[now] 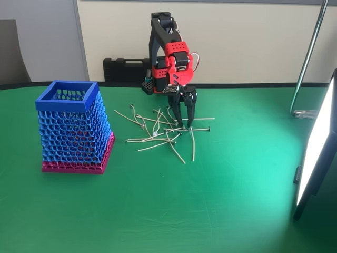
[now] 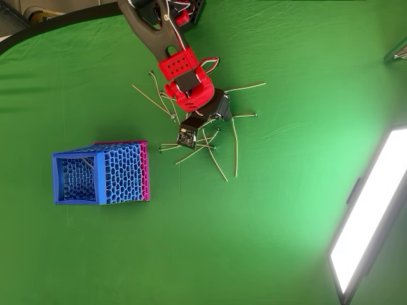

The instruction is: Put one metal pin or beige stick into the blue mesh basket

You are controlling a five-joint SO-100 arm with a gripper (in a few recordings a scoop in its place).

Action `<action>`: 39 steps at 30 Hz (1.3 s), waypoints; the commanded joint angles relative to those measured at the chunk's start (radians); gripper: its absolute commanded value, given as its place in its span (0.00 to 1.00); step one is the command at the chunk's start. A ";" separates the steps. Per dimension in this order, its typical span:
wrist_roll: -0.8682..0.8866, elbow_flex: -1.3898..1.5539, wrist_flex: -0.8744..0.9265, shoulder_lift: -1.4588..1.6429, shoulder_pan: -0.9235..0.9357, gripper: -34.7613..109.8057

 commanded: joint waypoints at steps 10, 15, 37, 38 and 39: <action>0.018 -0.028 -0.003 0.000 -0.026 0.35; 0.018 -0.014 -0.008 0.005 -0.026 0.35; 0.021 0.028 -0.021 0.029 -0.012 0.25; 0.025 0.029 -0.021 0.029 -0.012 0.25; 0.023 0.031 -0.021 0.031 -0.012 0.25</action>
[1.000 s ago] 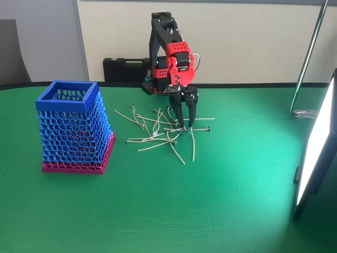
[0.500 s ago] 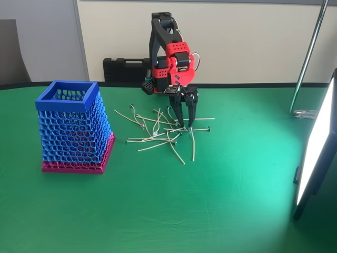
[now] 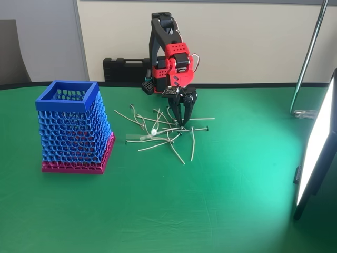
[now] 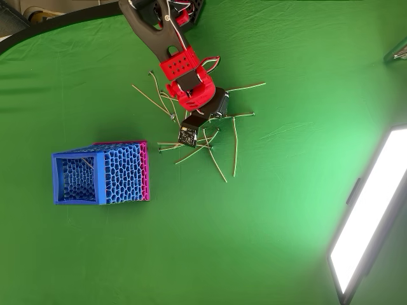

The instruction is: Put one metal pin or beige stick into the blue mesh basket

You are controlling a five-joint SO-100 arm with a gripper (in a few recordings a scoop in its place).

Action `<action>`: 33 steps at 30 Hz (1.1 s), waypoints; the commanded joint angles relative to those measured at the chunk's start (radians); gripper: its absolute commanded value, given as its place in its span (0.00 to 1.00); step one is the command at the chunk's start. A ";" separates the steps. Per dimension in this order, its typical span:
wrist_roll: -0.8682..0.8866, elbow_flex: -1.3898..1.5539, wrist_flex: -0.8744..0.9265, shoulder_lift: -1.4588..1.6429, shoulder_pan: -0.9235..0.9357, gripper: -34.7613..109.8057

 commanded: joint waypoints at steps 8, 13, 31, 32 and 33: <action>0.020 -0.015 -0.002 0.049 0.005 0.25; 0.044 -0.052 0.029 0.072 0.000 0.25; 0.144 -0.158 0.221 0.331 -0.008 0.24; 0.152 -0.167 0.232 0.350 -0.006 0.24; 0.158 -0.176 0.244 0.370 -0.005 0.24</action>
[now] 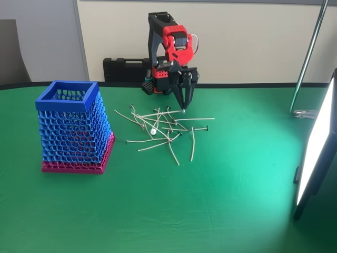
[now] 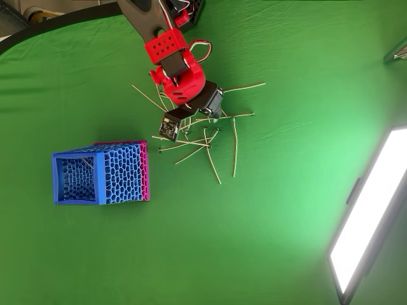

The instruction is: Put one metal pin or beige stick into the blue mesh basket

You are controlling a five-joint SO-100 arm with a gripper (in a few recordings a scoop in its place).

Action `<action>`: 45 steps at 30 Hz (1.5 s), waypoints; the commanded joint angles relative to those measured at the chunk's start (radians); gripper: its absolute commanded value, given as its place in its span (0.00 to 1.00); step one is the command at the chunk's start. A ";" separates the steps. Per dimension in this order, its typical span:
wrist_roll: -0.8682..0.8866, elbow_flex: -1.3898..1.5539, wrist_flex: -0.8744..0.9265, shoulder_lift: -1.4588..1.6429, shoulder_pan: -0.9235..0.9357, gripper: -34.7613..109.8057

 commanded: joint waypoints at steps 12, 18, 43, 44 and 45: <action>0.147 -0.298 0.138 0.232 0.081 0.24; 0.207 -0.491 0.152 0.196 0.195 0.24; 0.342 -0.996 0.172 -0.067 0.678 0.24; 0.348 -0.994 0.152 -0.077 0.701 0.24; 0.347 -0.992 0.140 -0.086 0.719 0.24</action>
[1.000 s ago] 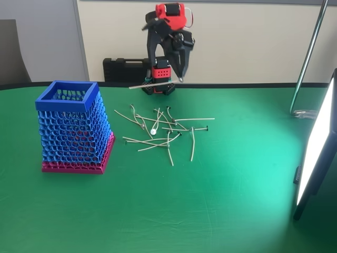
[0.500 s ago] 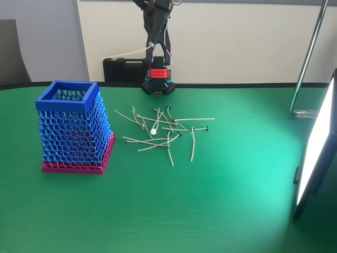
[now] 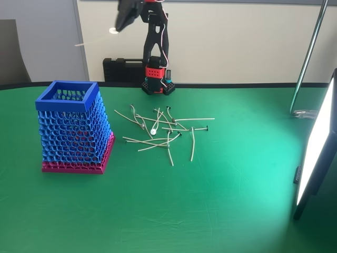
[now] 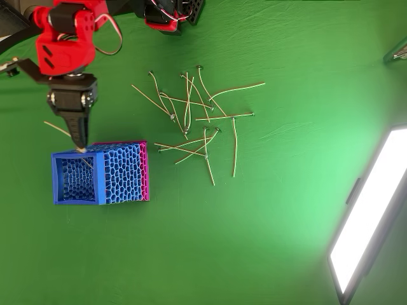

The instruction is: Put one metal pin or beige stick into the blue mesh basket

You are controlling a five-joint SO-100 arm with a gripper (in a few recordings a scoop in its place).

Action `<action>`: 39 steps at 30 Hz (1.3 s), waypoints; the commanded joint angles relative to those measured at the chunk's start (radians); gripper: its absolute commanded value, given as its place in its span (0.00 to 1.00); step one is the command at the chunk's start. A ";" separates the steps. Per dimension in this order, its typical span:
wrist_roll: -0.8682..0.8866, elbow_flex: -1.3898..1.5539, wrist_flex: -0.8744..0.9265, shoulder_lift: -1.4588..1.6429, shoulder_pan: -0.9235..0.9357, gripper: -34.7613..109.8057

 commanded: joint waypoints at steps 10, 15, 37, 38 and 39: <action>0.015 -0.072 -0.146 -0.172 0.181 0.24; 0.017 -0.092 -0.215 -0.241 0.209 0.24; -0.051 -0.023 -0.433 -0.345 0.069 0.24; -0.052 -0.012 -0.442 -0.344 0.069 0.24; -0.054 -0.009 -0.445 -0.342 0.069 0.24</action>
